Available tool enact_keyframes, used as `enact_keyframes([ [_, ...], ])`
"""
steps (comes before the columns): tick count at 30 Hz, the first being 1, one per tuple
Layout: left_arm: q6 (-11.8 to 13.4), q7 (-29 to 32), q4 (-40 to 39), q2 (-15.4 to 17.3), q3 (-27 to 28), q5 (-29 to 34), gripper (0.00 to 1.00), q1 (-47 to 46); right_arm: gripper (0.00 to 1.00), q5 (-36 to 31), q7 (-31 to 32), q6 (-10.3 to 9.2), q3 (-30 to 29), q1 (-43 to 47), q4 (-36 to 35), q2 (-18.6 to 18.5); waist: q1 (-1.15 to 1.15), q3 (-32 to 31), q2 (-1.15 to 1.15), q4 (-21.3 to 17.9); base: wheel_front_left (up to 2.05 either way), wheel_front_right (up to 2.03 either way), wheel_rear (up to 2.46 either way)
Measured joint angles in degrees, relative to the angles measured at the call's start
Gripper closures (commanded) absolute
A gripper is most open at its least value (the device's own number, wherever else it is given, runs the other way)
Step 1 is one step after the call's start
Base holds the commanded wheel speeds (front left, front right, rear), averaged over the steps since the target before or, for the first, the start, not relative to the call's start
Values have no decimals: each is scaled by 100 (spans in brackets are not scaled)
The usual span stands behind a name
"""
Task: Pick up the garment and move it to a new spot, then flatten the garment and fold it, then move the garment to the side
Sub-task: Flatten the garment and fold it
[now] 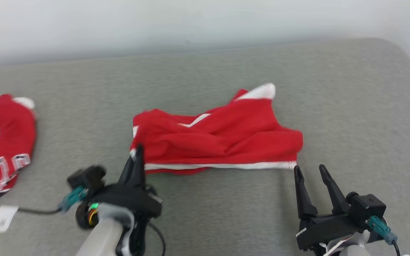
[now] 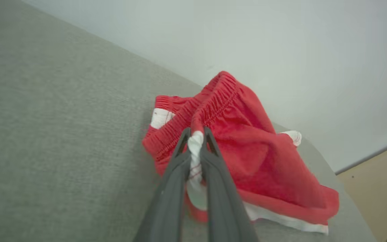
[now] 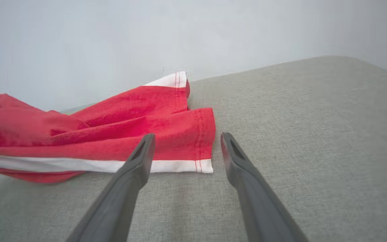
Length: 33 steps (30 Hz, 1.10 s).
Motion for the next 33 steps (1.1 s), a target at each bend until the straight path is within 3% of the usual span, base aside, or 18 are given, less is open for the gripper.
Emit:
enact_keyframes([
  [3,31,-8,-64,7,314,38,100,349,0,-8,46,0,32,0,-41,1,0,-33,0,249,0,0,0],
  [4,51,-8,-79,-13,416,47,93,448,0,-7,52,0,47,0,-44,0,0,-46,0,321,0,0,0],
  [5,54,-8,-90,-30,522,74,40,560,0,-7,54,0,64,0,-45,1,0,-61,0,386,0,0,0],
  [6,55,-8,-80,-51,588,77,0,662,0,-7,69,0,78,-1,-46,1,0,-77,0,443,0,0,0],
  [13,-148,-8,16,-4,689,331,0,1078,0,-62,115,0,27,92,-85,0,0,-272,0,562,0,0,0],
  [17,-254,-8,-92,391,443,911,0,1183,0,-96,152,0,-31,118,-130,0,0,-346,0,514,0,0,0],
  [26,-113,41,-625,1063,-266,2274,0,1405,0,-108,433,0,18,224,-122,0,1,-466,0,417,0,0,0],
  [33,19,92,-634,1148,-299,2338,0,1421,0,-248,1358,0,74,-164,112,-25,1,-377,0,420,0,0,0],
])
